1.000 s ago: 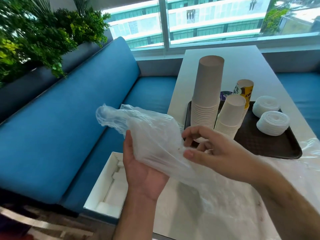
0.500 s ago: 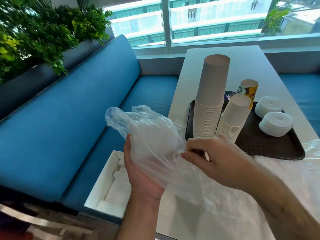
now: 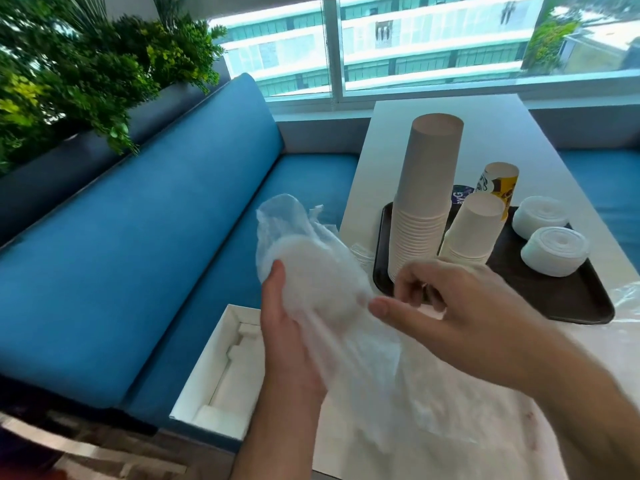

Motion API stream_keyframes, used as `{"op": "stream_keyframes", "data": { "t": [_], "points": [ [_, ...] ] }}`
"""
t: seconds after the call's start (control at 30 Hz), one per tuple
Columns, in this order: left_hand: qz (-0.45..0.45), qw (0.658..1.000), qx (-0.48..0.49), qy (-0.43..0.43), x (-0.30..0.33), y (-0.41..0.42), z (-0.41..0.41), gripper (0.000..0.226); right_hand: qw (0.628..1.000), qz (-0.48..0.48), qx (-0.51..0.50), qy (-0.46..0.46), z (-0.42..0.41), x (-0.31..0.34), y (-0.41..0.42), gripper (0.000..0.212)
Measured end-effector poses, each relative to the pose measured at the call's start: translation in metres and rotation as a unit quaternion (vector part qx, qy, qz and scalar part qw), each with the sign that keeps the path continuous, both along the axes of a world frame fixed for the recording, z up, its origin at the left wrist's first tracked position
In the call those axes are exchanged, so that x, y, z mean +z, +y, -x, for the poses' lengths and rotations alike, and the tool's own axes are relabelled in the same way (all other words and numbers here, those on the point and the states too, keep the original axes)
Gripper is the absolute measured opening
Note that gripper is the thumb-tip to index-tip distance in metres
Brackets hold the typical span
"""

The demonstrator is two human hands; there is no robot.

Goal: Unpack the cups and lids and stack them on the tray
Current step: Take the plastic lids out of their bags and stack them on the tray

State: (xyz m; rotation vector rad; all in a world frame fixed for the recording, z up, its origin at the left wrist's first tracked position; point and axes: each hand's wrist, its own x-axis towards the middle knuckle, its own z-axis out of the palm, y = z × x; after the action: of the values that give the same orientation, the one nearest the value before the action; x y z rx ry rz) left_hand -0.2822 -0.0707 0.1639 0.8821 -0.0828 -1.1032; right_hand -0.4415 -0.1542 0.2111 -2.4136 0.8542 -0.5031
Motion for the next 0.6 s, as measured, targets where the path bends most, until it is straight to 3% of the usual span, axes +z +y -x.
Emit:
{"op": "stream_keyframes", "data": {
  "t": [0.1, 0.23, 0.37, 0.5, 0.6],
  "points": [
    [0.005, 1.000, -0.013, 0.021, 0.002, -0.003, 0.005, 0.061, 0.999, -0.047, 0.025, 0.000, -0.029, -0.005, 0.021, 0.063],
    [-0.007, 0.999, 0.000, 0.035, 0.003, -0.007, 0.007, 0.065, 0.994, -0.027, 0.085, -0.061, -0.044, -0.023, 0.029, 0.034],
    [0.054, 0.995, 0.050, 0.074, 0.003, -0.006, -0.008, 0.061, 0.978, -0.035, 0.206, 0.003, -0.028, -0.036, 0.021, 0.030],
    [0.112, 0.990, 0.034, 0.083, -0.001, -0.003, -0.021, 0.055, 0.978, -0.068, 0.193, 0.041, -0.011, -0.054, 0.005, 0.022],
    [0.112, 0.989, 0.010, 0.095, -0.001, -0.001, -0.023, 0.061, 0.979, -0.081, 0.147, 0.117, -0.001, -0.065, -0.009, 0.030]
  ]
}}
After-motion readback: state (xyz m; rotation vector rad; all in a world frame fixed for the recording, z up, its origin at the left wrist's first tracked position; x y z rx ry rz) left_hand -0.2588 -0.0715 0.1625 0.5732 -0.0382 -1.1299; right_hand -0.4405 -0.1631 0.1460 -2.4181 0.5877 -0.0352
